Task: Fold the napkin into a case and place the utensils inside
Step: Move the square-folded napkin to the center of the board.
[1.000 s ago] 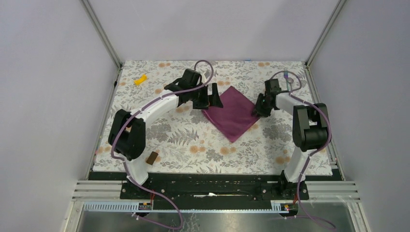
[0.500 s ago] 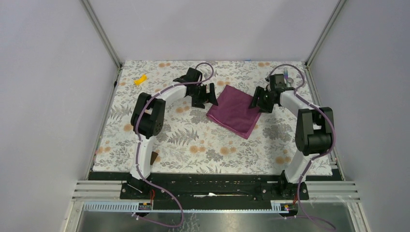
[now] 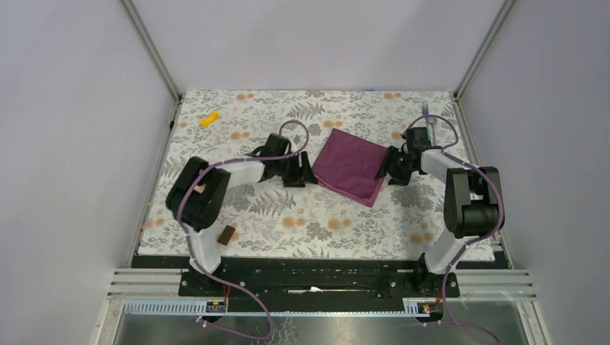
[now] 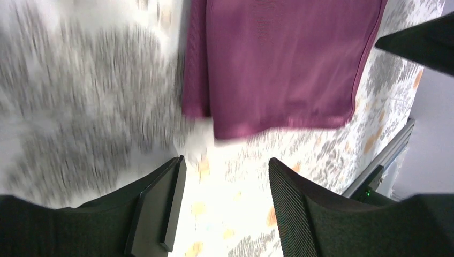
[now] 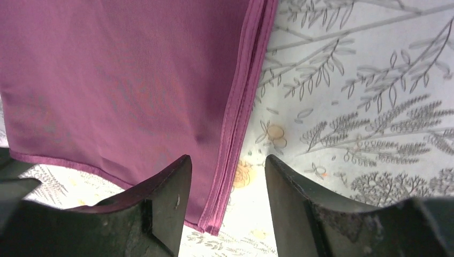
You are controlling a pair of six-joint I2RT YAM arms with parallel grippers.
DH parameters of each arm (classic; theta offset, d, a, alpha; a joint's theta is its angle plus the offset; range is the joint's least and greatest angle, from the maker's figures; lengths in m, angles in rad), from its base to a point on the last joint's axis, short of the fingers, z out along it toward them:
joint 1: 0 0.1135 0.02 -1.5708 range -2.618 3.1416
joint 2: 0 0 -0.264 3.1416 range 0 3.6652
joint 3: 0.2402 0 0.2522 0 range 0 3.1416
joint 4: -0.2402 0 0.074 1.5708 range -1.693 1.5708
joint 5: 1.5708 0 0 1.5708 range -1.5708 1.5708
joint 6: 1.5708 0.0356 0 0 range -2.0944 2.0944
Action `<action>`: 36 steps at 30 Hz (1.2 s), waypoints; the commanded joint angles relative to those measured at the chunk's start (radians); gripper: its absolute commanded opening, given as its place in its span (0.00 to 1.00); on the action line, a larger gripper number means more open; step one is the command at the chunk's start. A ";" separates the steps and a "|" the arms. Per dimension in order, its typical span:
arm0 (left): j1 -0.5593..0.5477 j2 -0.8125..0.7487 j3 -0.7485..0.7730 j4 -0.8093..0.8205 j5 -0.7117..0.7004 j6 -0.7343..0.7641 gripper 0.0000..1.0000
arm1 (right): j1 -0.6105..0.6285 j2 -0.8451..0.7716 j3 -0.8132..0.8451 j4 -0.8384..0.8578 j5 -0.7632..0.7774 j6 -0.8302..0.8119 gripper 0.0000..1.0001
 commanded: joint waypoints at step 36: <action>0.005 -0.262 -0.374 0.198 -0.057 -0.169 0.68 | 0.234 0.175 0.141 0.049 -0.120 -0.030 0.44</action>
